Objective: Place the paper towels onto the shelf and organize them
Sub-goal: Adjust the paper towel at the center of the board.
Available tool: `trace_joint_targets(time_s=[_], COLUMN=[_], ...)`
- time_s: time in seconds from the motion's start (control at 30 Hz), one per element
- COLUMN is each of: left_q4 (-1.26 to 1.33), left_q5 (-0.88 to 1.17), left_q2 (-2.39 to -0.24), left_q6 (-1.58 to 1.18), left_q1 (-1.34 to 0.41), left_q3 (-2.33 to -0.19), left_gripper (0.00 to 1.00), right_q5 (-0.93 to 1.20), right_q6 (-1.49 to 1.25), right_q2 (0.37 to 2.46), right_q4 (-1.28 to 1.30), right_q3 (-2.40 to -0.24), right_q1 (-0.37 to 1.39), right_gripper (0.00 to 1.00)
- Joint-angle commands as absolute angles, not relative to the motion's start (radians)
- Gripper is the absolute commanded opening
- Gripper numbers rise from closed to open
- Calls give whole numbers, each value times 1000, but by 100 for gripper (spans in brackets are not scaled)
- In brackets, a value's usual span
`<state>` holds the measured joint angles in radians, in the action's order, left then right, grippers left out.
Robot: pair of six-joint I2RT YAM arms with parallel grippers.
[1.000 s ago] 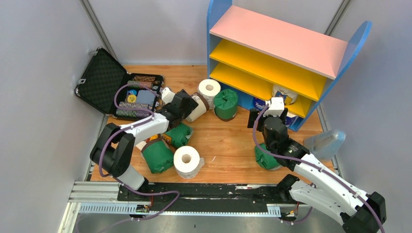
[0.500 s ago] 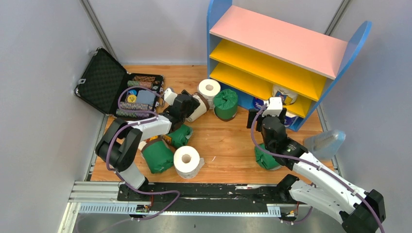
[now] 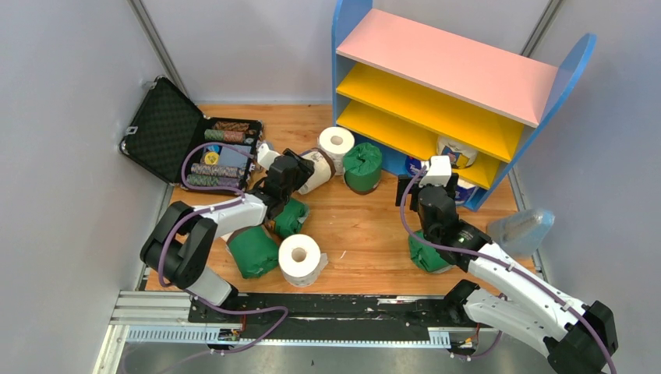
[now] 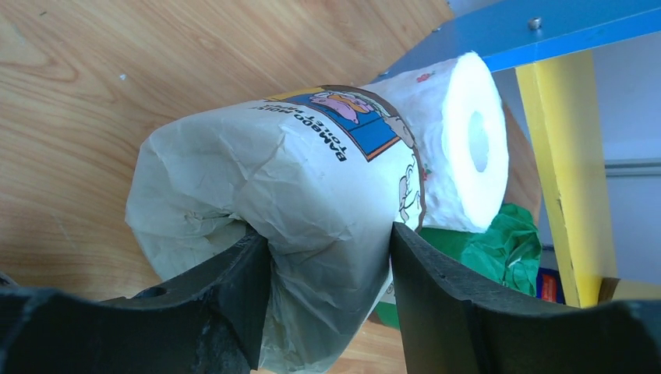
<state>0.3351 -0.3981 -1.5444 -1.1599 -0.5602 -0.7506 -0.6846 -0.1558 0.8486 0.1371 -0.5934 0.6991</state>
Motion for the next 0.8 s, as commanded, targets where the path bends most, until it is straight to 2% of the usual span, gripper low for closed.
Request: trace_joint_targets(time_s=[0.0, 0.17, 0.23, 0.57, 0.63, 0.77], left_q4=[435, 448, 447, 263, 210, 10], left_q5=[-369, -318, -321, -386, -382, -386], left_q2=[-1498, -1518, -1516, -1404, -1380, -1352], left_q6=[-1129, -1120, -1102, -953, -879, -742], left_q1=[-558, -559, -566, -617, -635, -688], left_q3=[-779, -801, -805, -858, -892, -1006], left_gripper=[62, 61, 58, 22, 17, 14], right_q5=[-705, -704, -704, -704, -703, -702], right_q6=[-160, -160, -160, -161, -161, -165], right_q2=[850, 848, 847, 835, 831, 819], right_q4=[110, 110, 110, 112, 111, 112], right_q3=[-615, -615, -615, -612, -612, -609], right_q1=[701, 701, 701, 701, 701, 701], right_gripper=[91, 91, 91, 91, 91, 91])
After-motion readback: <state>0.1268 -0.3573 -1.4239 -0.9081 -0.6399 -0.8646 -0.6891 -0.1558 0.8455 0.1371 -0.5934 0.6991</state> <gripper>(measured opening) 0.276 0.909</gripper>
